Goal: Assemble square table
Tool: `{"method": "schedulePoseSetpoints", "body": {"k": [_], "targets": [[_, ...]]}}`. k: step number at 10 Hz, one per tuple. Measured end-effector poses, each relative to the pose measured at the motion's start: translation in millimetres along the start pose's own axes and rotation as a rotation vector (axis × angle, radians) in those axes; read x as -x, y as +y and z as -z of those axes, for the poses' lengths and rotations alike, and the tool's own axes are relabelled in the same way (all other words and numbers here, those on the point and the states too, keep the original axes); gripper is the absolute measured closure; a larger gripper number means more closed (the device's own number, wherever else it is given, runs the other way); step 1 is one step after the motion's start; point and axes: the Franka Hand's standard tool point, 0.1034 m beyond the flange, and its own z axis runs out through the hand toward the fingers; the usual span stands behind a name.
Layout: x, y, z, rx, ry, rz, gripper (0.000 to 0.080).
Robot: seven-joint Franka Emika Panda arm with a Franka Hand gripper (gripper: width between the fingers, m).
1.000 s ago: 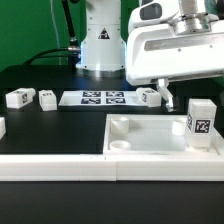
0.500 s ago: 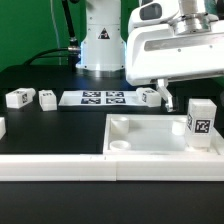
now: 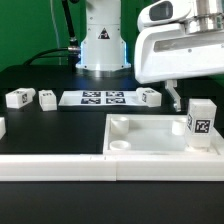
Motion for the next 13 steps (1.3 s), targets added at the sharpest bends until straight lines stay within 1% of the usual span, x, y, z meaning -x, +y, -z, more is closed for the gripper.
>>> {"method": "schedulePoseSetpoints", "body": {"k": [1,2,3,4,5,6,7,8,9,10,11,12,13], "targets": [[-4.2,2.8,2.5,-0.002,-0.079,-0.009,0.0151],[-2.7,14.0,-2.6,0.008,-0.165,0.000,0.0151],[-0.9,24.8,-7.9,0.020,-0.280,-0.006,0.0151],[-4.7,30.0,-9.5,0.024,-0.376,-0.014,0.0151],[-8.8,28.8,-8.6,0.026,-0.438,-0.021,0.0151],[-17.0,26.6,-10.7,0.027,-0.443,-0.035,0.0151],[-20.1,23.6,-11.9,0.026,-0.428,-0.040,0.0151],[-21.1,19.5,-12.4,0.025,-0.420,-0.038,0.0151],[-21.7,19.4,-12.4,0.025,-0.418,-0.038,0.0151],[-21.8,20.1,-12.4,0.028,-0.418,-0.054,0.0173],[-21.8,20.0,-12.4,0.034,-0.417,-0.080,0.0173],[-21.7,20.0,-12.4,0.041,-0.417,-0.119,0.0348],[-21.7,20.0,-12.5,0.055,-0.415,-0.185,0.0514]]}}
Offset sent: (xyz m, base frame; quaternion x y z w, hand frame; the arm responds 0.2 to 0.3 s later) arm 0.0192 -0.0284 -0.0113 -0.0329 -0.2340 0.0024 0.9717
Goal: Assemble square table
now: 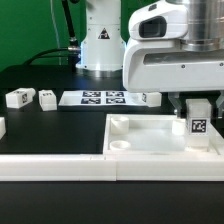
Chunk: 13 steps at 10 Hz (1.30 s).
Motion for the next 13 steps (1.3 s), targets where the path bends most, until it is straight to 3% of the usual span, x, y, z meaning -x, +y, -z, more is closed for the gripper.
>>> {"method": "schedulePoseSetpoints", "body": {"k": [4,7,10,13], "targets": [[0.0,-1.6,-0.3,-0.006,0.001,-0.304,0.0511],[0.3,-3.0,-1.8,-0.060,0.037,-0.874,0.0509],[3.8,-4.1,-2.4,-0.113,0.072,-1.260,0.0509],[5.3,-4.5,-2.8,-0.108,0.071,-1.306,0.0509]]}}
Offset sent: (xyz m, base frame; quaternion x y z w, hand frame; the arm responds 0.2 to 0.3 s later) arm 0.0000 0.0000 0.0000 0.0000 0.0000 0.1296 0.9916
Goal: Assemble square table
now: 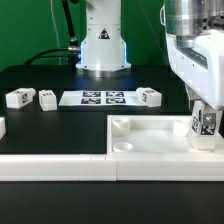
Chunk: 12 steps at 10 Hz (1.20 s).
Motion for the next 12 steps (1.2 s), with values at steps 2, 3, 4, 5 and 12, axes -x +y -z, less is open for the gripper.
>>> {"method": "schedulePoseSetpoints", "body": {"k": [2,3,4,5,12], "targets": [[1.7,0.1,-0.3,0.000,0.005,0.182,0.0218],[5.5,1.8,-1.3,0.010,0.023,0.291,0.0218],[8.5,3.7,-2.2,0.021,0.032,0.439,0.0162],[6.7,3.2,-2.1,0.020,0.030,0.491,0.0153],[12.8,1.9,-3.9,0.057,0.109,1.291,0.0151]]}}
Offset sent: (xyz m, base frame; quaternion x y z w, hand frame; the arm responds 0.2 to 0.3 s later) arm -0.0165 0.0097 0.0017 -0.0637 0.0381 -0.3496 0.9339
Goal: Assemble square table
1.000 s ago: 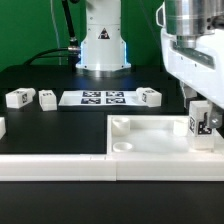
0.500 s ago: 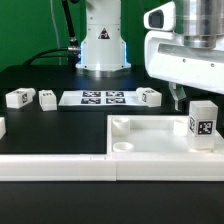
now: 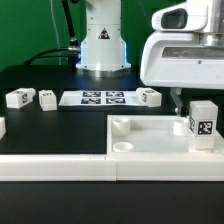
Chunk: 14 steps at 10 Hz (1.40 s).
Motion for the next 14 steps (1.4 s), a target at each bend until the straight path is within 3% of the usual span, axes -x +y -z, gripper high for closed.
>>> {"method": "schedulePoseSetpoints", "body": {"k": [3,5,6,8,9,10,14], "targets": [[-0.9,2.4,-0.4,0.002,0.000,0.198,0.0151],[-14.1,16.0,0.7,-0.007,0.056,0.380,0.0151],[-14.2,19.6,-0.5,-0.007,0.054,0.318,0.0151],[-13.7,18.3,-0.8,-0.008,0.054,0.301,0.0383],[-13.4,17.7,-1.0,-0.012,0.052,0.233,0.0383],[-13.2,17.5,-1.4,-0.015,0.051,0.162,0.0510],[-11.9,15.4,-2.3,-0.029,0.044,-0.145,0.0510]]}}
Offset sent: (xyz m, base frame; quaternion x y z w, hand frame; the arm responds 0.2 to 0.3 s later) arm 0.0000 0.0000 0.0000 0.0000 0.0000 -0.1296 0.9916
